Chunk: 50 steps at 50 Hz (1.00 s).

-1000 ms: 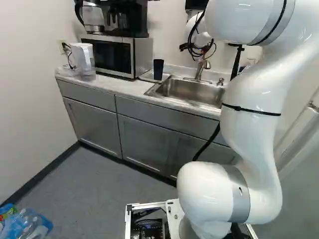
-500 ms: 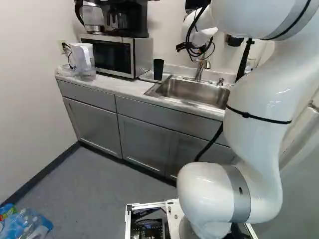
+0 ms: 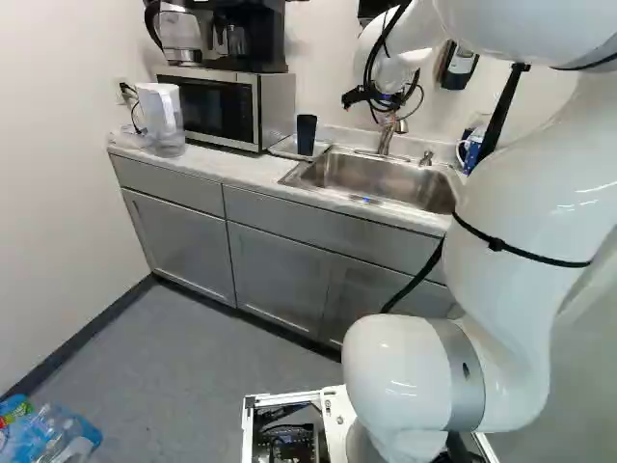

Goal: Rinse the cup and place it in the tray

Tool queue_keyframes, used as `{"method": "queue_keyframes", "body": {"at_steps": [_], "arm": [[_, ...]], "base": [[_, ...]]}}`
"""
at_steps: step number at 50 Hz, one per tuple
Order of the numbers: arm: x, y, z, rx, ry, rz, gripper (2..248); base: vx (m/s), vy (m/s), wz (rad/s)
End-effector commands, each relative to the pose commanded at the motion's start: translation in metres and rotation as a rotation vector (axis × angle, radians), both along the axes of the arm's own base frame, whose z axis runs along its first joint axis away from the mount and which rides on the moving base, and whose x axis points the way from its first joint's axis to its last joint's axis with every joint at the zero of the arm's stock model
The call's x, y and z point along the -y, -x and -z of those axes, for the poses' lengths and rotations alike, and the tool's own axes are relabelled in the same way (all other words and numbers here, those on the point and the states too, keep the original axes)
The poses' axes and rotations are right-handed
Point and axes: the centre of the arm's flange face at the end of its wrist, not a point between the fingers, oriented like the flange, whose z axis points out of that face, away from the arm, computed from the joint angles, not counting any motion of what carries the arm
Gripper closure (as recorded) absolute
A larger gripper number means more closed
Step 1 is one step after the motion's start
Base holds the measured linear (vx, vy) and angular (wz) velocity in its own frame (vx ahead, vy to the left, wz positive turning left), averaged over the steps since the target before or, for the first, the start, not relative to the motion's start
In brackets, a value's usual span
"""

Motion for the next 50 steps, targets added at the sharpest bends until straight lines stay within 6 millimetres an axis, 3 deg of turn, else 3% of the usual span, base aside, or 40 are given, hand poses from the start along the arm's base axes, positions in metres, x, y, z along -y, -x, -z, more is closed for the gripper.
{"method": "queue_keyframes", "body": {"at_steps": [24,50], "arm": [[-0.002,0.051,0.009,-0.113,-0.018,0.022,3],[0.016,0.084,0.018,-0.229,-0.043,0.081,3]], "base": [[0.0,0.0,0.0],[0.0,0.0,0.0]]}}
